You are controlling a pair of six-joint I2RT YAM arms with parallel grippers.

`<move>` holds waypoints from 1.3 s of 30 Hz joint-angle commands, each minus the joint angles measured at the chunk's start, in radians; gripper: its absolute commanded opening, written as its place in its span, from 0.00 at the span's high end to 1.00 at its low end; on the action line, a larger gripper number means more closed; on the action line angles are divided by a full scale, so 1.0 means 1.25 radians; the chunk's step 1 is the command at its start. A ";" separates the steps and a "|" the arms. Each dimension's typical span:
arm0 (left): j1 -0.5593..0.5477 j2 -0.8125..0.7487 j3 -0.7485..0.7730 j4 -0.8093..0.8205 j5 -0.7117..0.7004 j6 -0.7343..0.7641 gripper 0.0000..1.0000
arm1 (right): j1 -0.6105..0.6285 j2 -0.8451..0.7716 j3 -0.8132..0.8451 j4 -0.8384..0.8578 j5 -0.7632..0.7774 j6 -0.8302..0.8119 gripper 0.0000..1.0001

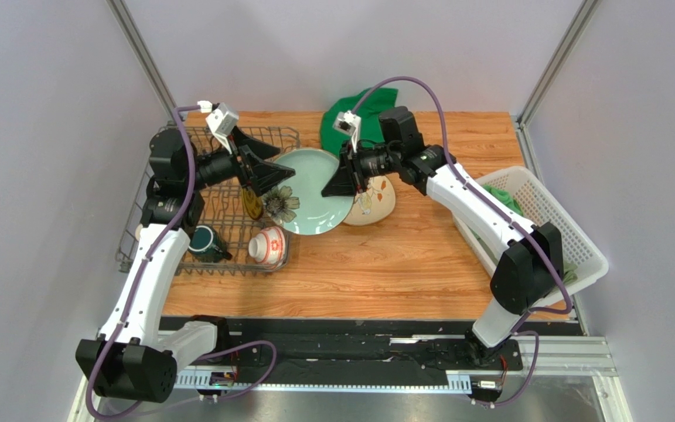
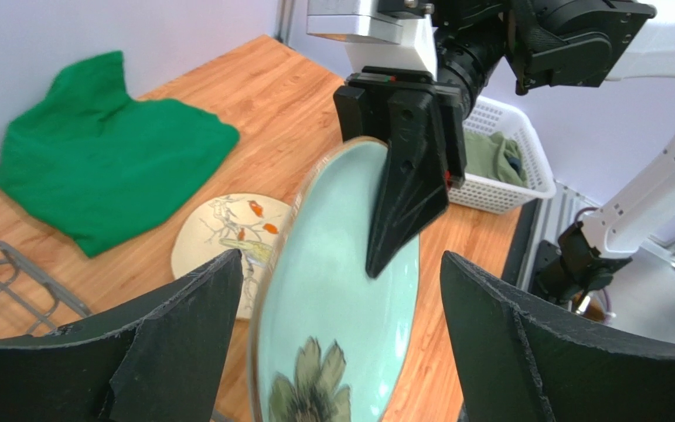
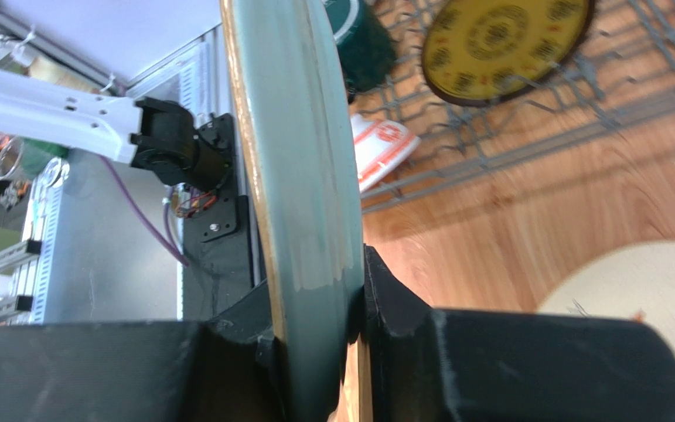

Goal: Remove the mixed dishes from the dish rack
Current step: Pick up the plate from the dish rack, then place the plate at the center of the board.

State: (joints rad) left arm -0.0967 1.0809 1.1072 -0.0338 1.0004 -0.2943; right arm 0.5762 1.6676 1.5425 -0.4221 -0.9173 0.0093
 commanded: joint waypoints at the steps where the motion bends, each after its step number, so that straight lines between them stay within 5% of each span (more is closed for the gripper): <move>1: -0.001 -0.073 0.047 -0.053 -0.047 0.077 0.09 | -0.087 -0.059 -0.006 0.060 -0.022 0.010 1.00; 16: -0.001 -0.213 -0.060 -0.198 -0.319 0.291 0.09 | -0.365 0.143 -0.006 0.001 -0.044 0.032 1.00; 22: -0.001 -0.272 -0.137 -0.189 -0.345 0.323 0.09 | -0.369 0.234 0.063 -0.108 -0.057 -0.039 1.00; 39: -0.001 -0.278 -0.189 -0.145 -0.343 0.342 0.10 | -0.360 0.309 0.078 -0.137 -0.106 -0.090 1.00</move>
State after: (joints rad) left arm -0.0967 0.7326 0.8810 -0.2642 0.5667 0.1051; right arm 0.1154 2.0514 1.5799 -0.6094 -0.9512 -0.0776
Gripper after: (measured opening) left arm 0.905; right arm 0.223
